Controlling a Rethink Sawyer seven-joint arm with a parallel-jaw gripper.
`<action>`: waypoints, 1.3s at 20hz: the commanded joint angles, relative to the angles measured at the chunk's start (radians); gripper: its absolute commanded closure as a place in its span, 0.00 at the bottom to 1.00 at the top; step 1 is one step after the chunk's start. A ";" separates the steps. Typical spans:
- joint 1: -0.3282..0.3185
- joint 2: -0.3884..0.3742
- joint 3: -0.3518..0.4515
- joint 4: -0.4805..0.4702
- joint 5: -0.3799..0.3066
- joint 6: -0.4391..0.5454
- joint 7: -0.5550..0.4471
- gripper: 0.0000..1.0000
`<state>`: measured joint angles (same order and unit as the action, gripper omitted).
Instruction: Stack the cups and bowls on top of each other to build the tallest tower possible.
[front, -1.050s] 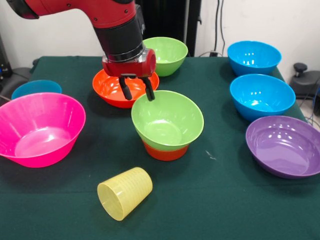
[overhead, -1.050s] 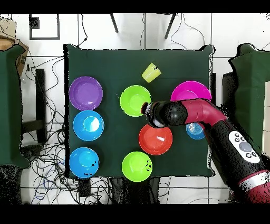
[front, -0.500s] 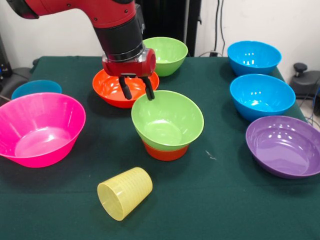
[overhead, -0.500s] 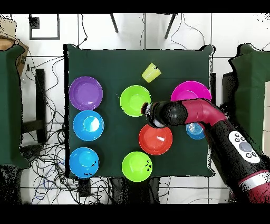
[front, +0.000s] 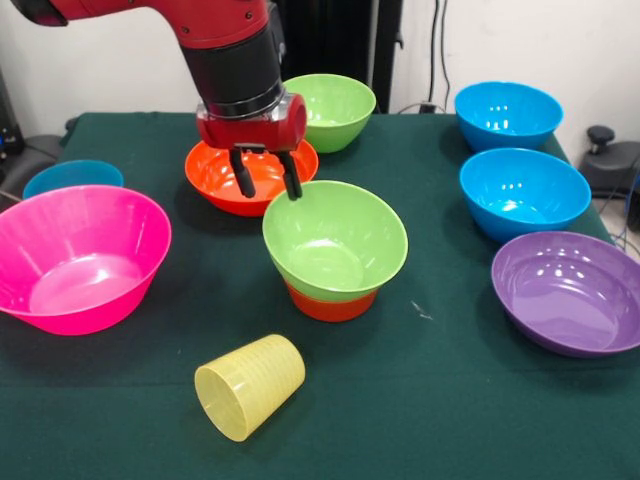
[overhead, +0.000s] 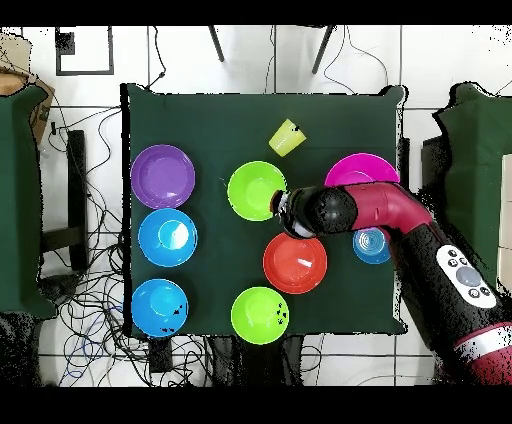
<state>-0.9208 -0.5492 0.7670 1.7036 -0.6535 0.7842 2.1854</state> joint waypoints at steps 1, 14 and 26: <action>0.056 0.028 -0.030 -0.130 -0.066 0.119 -0.278 0.00; 0.059 -0.002 -0.020 -0.154 -0.050 0.159 -0.266 0.00; 0.107 0.018 -0.081 -0.160 -0.109 0.123 -0.198 0.00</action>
<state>-0.8647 -0.5636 0.7481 1.5757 -0.6832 0.8703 2.1854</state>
